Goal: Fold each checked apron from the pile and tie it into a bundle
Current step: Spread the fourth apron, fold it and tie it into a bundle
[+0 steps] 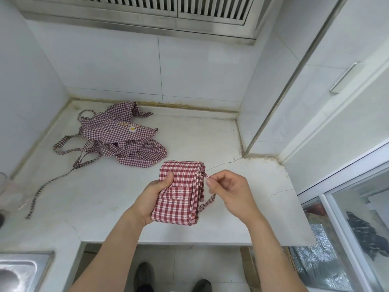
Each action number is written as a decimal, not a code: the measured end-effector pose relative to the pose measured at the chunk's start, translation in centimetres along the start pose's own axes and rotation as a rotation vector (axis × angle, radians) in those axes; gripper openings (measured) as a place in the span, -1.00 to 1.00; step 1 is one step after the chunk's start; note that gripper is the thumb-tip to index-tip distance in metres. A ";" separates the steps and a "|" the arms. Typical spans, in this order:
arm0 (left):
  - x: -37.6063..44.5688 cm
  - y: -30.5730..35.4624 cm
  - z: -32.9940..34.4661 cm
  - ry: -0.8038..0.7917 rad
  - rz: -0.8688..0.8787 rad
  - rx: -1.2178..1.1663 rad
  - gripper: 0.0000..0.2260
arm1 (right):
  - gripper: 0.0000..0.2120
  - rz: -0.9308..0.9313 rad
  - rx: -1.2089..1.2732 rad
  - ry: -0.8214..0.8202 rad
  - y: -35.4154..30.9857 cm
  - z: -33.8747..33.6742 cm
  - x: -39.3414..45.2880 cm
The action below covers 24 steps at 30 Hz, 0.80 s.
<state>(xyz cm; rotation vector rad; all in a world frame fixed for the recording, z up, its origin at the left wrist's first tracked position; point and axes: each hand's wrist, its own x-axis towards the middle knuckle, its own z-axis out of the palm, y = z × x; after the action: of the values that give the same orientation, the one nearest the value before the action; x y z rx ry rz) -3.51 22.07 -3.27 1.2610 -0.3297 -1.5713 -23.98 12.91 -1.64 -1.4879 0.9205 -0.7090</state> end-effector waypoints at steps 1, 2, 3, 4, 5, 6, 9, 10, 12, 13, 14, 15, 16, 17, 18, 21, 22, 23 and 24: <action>-0.1 0.2 -0.2 0.003 0.005 0.009 -0.54 | -0.97 0.006 -0.036 0.000 -0.4 -0.4 0.0; -0.2 0.5 -0.3 0.006 0.010 0.018 -0.55 | -0.99 0.008 -0.095 0.010 -0.7 -0.8 0.0; -0.3 0.7 -0.5 0.011 0.010 0.024 -0.56 | -0.97 0.009 -0.170 0.019 -0.9 -1.2 0.0; -0.3 0.8 -0.6 0.012 0.007 0.033 -0.55 | -0.96 0.010 -0.232 0.025 -1.1 -1.6 0.0; -0.4 0.8 -0.7 0.014 0.003 0.034 -0.55 | -0.96 0.011 -0.259 0.037 -1.3 -1.9 -0.1; -0.4 0.9 -0.7 0.017 0.000 0.032 -0.56 | -0.95 0.011 -0.265 0.056 -1.3 -2.0 -0.1; -0.5 0.9 -0.7 0.021 0.000 0.059 -0.56 | -0.89 0.016 -0.358 0.094 -1.1 -2.3 -0.1; -0.5 0.9 -0.6 0.017 0.009 0.085 -0.55 | -0.88 0.035 -0.387 0.066 -1.0 -2.1 -0.2; -0.6 1.1 -0.3 0.005 0.028 0.140 -0.45 | -0.83 0.087 -0.362 -0.034 -0.9 -1.5 -0.2; -0.7 1.1 -0.3 -0.004 0.033 0.161 -0.36 | -0.78 0.107 -0.312 -0.070 -0.9 -1.1 -0.3; -0.7 1.2 -0.1 -0.018 0.037 0.182 -0.28 | -0.75 0.124 -0.255 -0.081 -1.0 -0.6 -0.3; -0.8 1.2 0.0 -0.030 0.040 0.187 -0.26 | -0.75 0.134 -0.202 -0.076 -1.2 -0.2 -0.3; -0.9 1.2 0.0 -0.033 0.048 0.186 -0.30 | -0.78 0.126 -0.172 -0.059 -1.3 0.1 -0.4; -0.9 1.2 -0.1 -0.030 0.054 0.186 -0.36 | -0.84 0.103 -0.163 -0.042 -1.5 0.2 -0.3; -0.9 1.2 -0.2 -0.028 0.058 0.189 -0.39 | -0.91 0.082 -0.162 -0.033 -1.5 0.3 -0.3; -1.3 1.3 -0.6 -0.039 0.074 0.226 -0.33 | -0.95 0.094 -0.133 -0.057 -1.8 0.3 -0.2; -1.3 1.2 -0.8 -0.046 0.077 0.240 -0.26 | -0.92 0.116 -0.128 -0.072 -1.8 0.3 -0.1; -1.5 1.2 -0.9 -0.044 0.073 0.252 -0.21 | -0.89 0.133 -0.130 -0.088 -1.8 0.4 0.1; -1.5 1.2 -0.9 -0.045 0.069 0.258 -0.18 | -0.85 0.142 -0.139 -0.097 -1.8 0.5 0.2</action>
<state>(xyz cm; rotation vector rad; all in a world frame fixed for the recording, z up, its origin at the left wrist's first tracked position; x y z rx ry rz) -2.27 23.16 -1.97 1.3960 -0.6145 -1.5348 -23.23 13.01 0.03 -1.5476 1.0065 -0.4729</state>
